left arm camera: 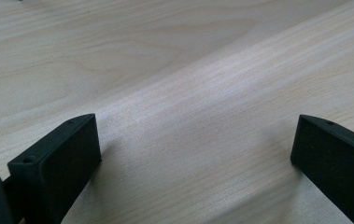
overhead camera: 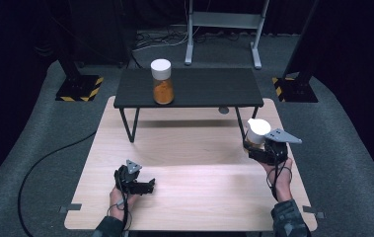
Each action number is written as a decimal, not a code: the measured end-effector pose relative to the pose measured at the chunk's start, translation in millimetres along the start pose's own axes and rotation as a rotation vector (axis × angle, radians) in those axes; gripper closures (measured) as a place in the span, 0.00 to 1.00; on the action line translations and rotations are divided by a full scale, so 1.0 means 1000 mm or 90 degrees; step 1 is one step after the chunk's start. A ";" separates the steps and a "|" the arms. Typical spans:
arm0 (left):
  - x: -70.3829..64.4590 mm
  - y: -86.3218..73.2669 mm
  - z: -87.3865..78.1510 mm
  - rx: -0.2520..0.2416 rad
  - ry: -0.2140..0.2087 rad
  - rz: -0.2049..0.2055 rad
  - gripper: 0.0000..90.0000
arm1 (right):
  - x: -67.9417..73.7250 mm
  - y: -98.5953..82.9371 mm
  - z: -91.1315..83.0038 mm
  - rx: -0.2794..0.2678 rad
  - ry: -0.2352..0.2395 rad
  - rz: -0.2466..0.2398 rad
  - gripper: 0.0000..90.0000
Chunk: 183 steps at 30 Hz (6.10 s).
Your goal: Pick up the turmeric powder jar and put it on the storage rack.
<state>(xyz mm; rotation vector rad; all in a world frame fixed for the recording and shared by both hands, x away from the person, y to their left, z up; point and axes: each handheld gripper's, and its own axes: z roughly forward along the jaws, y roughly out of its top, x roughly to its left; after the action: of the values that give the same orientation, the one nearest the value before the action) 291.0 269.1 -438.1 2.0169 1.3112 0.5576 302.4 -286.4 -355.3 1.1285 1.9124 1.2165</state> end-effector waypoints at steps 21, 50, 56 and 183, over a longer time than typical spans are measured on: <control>0.000 0.000 0.000 -0.001 0.000 -0.001 0.01 | -0.003 0.034 0.013 -0.002 0.023 -0.022 0.33; 0.000 -0.001 0.000 -0.001 0.000 -0.001 0.01 | -0.004 0.067 0.029 -0.010 0.042 -0.027 0.33; 0.000 -0.001 0.000 -0.002 0.000 -0.001 0.01 | -0.005 0.074 0.034 -0.012 0.051 -0.025 0.33; 0.002 0.000 0.000 -0.001 -0.005 0.003 0.02 | 0.006 0.178 0.118 0.006 0.093 -0.008 0.33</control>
<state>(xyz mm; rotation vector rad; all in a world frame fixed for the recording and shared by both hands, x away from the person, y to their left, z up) 291.8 270.7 -438.1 2.0195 1.3016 0.5520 456.7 -194.6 -239.5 1.0571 2.0316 1.3163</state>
